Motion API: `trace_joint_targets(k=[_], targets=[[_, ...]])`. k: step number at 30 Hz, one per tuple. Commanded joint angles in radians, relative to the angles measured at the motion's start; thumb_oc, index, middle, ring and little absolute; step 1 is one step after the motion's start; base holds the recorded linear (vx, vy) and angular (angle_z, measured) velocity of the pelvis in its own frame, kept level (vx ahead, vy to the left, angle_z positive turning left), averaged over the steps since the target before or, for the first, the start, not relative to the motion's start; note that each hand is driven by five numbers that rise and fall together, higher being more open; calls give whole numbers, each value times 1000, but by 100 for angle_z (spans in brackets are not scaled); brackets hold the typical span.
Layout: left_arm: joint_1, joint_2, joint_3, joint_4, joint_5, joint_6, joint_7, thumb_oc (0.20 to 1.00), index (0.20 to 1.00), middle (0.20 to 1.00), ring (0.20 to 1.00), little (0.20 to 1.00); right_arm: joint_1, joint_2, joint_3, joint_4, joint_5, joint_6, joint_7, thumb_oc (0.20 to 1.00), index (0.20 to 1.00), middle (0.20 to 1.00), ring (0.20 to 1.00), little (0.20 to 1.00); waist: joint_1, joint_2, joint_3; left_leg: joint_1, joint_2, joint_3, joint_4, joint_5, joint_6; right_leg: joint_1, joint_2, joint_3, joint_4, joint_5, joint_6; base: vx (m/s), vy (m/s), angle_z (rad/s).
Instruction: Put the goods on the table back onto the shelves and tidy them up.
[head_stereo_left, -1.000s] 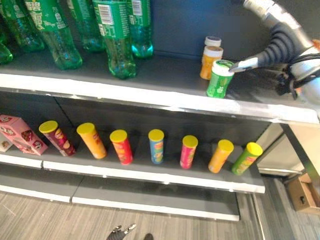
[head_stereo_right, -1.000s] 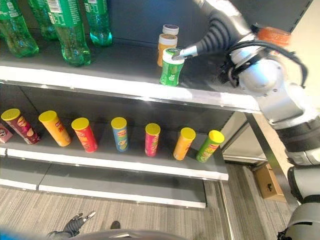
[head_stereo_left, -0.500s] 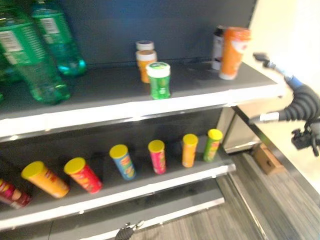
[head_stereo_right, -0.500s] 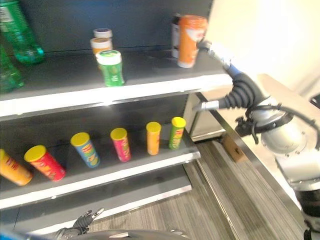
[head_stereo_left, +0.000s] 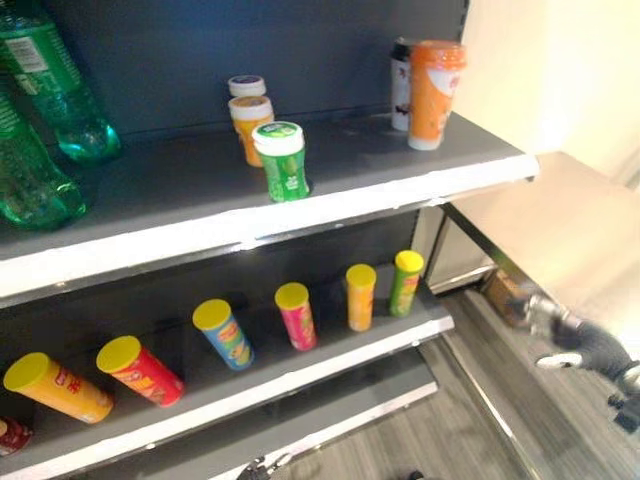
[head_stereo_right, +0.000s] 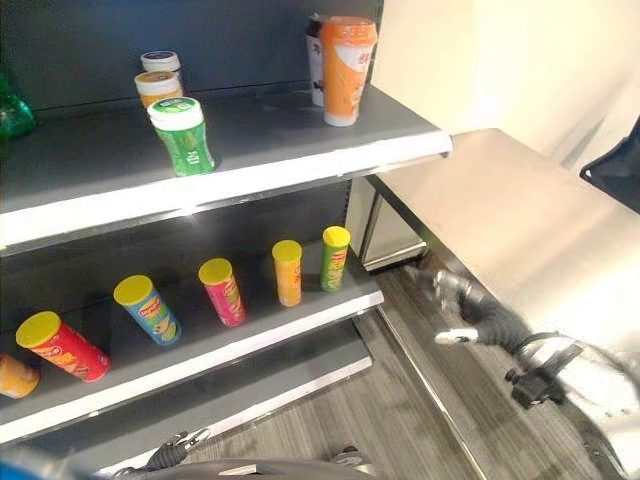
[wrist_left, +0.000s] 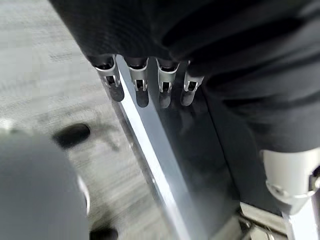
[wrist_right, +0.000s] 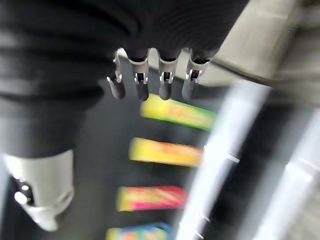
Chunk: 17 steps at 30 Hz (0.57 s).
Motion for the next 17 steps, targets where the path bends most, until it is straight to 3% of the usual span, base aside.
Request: trace_joint_targets(k=[1, 3, 4, 5, 6, 7, 9, 17], targets=[[-64, 29, 0, 13, 21, -5, -34, 1000, 1000, 1000, 1000, 1000, -99, 145, 125, 163, -153, 31, 12, 1000, 1000, 1000, 1000, 1000, 53, -38, 50, 75, 25, 6, 14, -95, -34, -20, -40, -40, 63, -46, 1, -2, -34, 26], [-62, 30, -18, -1, 12, 0, -29, 1000, 1000, 1000, 1000, 1000, -127, 250, 167, 326, -291, 4, -46, 1000, 1000, 1000, 1000, 1000, 65, -38, 51, 68, 25, -6, 15, -92, -33, -17, -43, -54, 64, -47, 0, 6, -43, 38], [-68, 30, -26, -13, -27, 0, -14, 1000, 1000, 1000, 1000, 1000, -189, 393, 167, 562, -371, -2, -164, 1000, 1000, 1000, 1000, 1000, 79, -34, 54, 68, 25, -18, 17, -93, -29, -7, -44, -65, 64, -44, -2, 5, -36, 37], [-69, 31, -26, -13, -27, 0, -14, 1000, 1000, 1000, 1000, 1000, -191, 394, 167, 564, -371, -3, -164, 1000, 1000, 1000, 1000, 1000, 78, -36, 52, 64, 24, -19, 17, -91, -28, -10, -46, -66, 63, -43, -2, 13, -51, 25], [-82, 25, -28, 5, -35, 0, 4, 1000, 1000, 1000, 1000, 1000, -241, 514, 123, 757, -411, -20, -262, 1000, 1000, 1000, 1000, 1000, 86, -32, 56, 68, 25, -25, 19, -93, -25, -3, -45, -72, 63, -41, -3, 16, -35, 16], [-90, 30, -19, 13, -42, 4, 19, 1000, 1000, 1000, 1000, 1000, -263, 557, 95, 827, -424, -20, -310, 1000, 1000, 1000, 1000, 1000, 88, -28, 54, 71, 26, -29, 19, -94, -22, 1, -45, -75, 62, -41, -5, 33, -40, 14], [-109, 34, -10, 28, -48, 7, 41, 1000, 1000, 1000, 1000, 1000, -307, 607, 63, 936, -466, -37, -405, 1000, 1000, 1000, 1000, 1000, 89, -20, 49, 72, 25, -32, 19, -96, -18, 5, -46, -77, 62, -42, -6, 31, -12, 6], [-132, 58, -2, 58, -46, 18, 49, 1000, 1000, 1000, 1000, 1000, -348, 620, 98, 969, -567, -28, -445, 1000, 1000, 1000, 1000, 1000, 95, -1, 42, 88, 26, -44, 20, -100, -18, 34, -42, -88, 59, -52, -13, 29, -8, 3]])
